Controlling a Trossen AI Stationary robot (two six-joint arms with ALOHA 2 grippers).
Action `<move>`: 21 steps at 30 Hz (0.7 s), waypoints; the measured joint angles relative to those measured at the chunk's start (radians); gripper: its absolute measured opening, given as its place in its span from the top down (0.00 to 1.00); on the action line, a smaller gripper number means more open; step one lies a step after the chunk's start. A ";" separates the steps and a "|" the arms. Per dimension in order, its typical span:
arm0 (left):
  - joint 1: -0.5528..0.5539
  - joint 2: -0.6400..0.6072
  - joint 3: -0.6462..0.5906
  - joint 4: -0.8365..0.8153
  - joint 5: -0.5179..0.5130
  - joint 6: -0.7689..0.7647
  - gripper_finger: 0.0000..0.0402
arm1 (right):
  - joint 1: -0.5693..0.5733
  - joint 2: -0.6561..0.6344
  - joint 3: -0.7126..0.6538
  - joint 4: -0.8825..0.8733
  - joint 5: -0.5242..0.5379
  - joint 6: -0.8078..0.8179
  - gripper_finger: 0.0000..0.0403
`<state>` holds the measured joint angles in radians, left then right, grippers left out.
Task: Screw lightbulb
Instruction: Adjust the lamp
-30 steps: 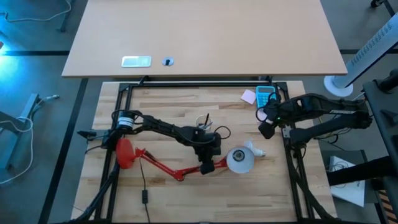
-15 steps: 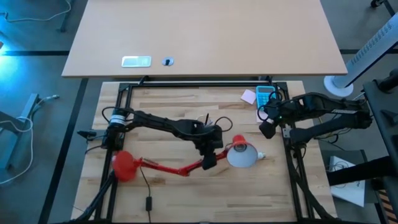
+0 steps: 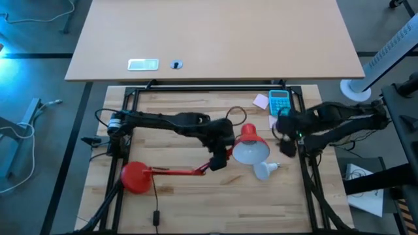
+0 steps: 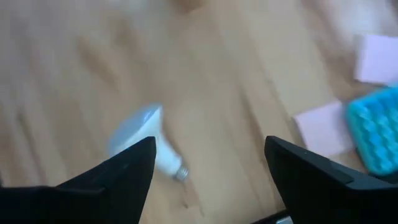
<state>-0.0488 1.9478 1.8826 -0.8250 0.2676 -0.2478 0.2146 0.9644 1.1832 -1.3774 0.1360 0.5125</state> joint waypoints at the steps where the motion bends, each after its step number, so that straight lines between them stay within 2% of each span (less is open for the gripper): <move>1: 0.001 -0.008 0.025 -0.026 -0.020 0.010 0.92 | 0.038 0.002 -0.005 0.002 -0.012 -0.017 0.27; 5: 0.001 -0.036 0.131 -0.090 -0.088 0.051 0.91 | 0.188 0.042 -0.039 0.007 -0.017 -0.051 0.25; 9: 0.004 -0.054 0.237 -0.092 -0.124 0.085 0.91 | 0.273 0.102 -0.074 0.036 -0.015 -0.020 0.22; 15: 0.003 -0.055 0.376 -0.053 -0.181 0.124 0.91 | 0.292 0.152 -0.090 0.081 0.002 0.021 0.21; 21: 0.001 -0.055 0.428 0.110 -0.190 0.134 0.91 | 0.292 0.147 -0.090 0.087 0.024 0.039 0.23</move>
<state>-0.0479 1.8927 2.3104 -0.7145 0.0776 -0.1138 0.5064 1.1115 1.0931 -1.2904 0.1602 0.5518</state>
